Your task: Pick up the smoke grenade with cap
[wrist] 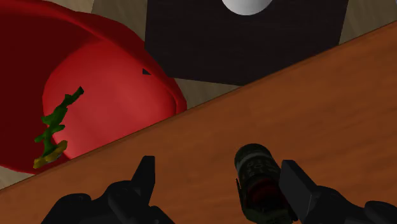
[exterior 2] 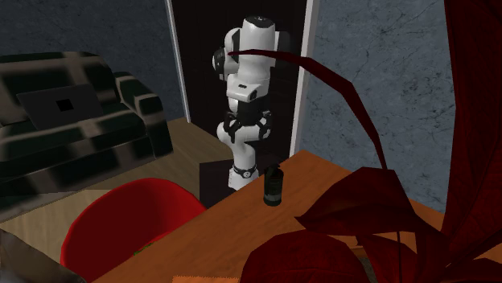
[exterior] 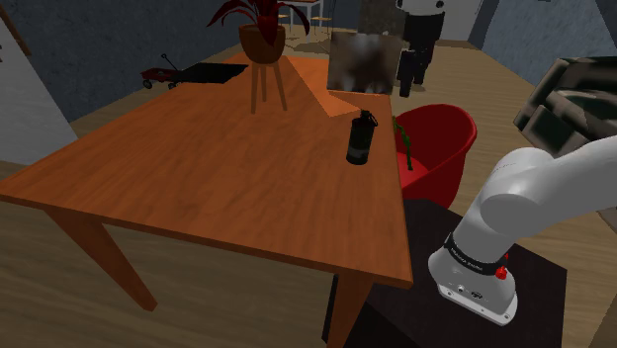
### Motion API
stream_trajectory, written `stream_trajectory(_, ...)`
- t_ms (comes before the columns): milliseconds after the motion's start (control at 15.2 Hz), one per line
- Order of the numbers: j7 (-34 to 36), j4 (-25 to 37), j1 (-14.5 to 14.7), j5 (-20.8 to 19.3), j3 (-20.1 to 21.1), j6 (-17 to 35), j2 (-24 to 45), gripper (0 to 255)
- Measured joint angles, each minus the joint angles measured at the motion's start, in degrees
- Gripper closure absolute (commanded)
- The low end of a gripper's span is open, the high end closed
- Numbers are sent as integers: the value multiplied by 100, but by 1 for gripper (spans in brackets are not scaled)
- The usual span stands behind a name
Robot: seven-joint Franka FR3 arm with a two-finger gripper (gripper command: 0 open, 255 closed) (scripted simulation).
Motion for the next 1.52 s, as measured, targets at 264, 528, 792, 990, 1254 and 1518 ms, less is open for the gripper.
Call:
stream_trajectory(264, 226, 56, 31, 120, 118, 213, 427, 0)
stream_trajectory(528, 650, 221, 97, 337, 346, 478, 1150, 0)
stream_trajectory(792, 1023, 592, 151, 506, 527, 673, 1993, 0)
stream_trajectory(990, 1121, 536, 167, 543, 572, 913, 2239, 0)
stream_trajectory(1254, 1146, 265, 171, 549, 580, 1228, 2289, 0)
stream_trajectory(1518, 1156, 152, 175, 554, 585, 1349, 2284, 255)
